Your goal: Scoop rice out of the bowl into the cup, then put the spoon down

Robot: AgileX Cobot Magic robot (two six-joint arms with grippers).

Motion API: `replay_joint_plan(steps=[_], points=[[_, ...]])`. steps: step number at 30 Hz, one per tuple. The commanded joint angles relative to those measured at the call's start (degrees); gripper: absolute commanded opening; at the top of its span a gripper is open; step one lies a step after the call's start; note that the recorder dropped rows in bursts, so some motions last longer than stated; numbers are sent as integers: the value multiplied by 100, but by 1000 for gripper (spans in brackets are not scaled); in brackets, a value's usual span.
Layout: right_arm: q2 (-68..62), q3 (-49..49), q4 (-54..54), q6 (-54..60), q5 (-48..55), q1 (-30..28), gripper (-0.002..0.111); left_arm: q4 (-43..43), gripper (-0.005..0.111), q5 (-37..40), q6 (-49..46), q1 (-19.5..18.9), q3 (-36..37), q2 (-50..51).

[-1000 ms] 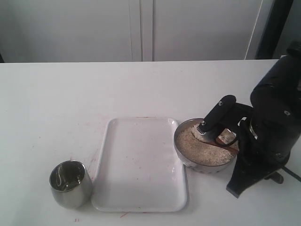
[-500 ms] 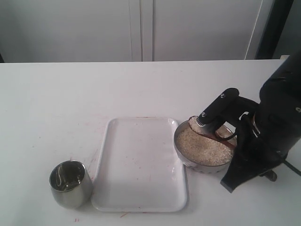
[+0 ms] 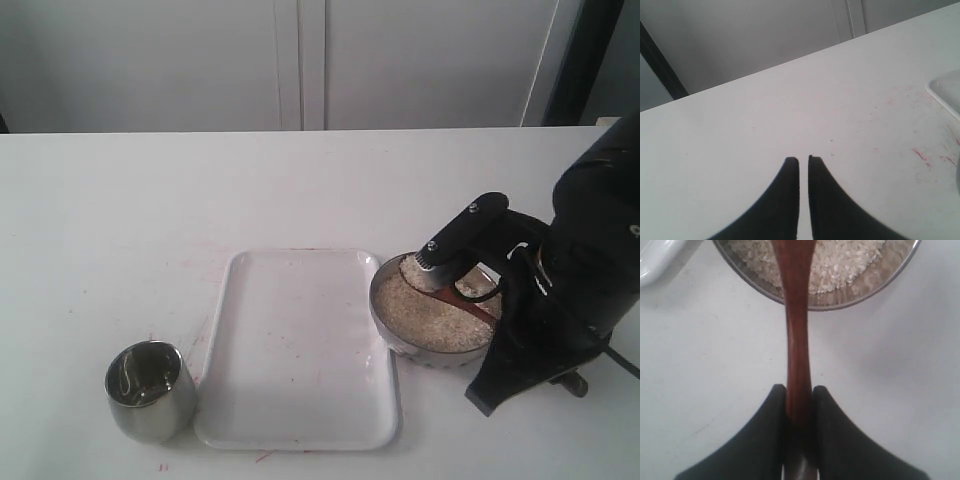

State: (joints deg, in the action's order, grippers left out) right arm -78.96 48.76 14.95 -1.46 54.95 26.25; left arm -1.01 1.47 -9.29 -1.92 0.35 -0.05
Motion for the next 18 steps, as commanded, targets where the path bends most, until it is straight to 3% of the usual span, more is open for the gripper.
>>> replay_joint_plan(steps=[1,11,18], points=[[182,-19,66,146,103,-60,0,50,14,-33,8,39,-35,5],[350,699,57,430,1384,205,0,50,14,-33,8,39,-35,5],[312,1541,45,404,1502,988,0,50,14,-33,8,39,-35,5]])
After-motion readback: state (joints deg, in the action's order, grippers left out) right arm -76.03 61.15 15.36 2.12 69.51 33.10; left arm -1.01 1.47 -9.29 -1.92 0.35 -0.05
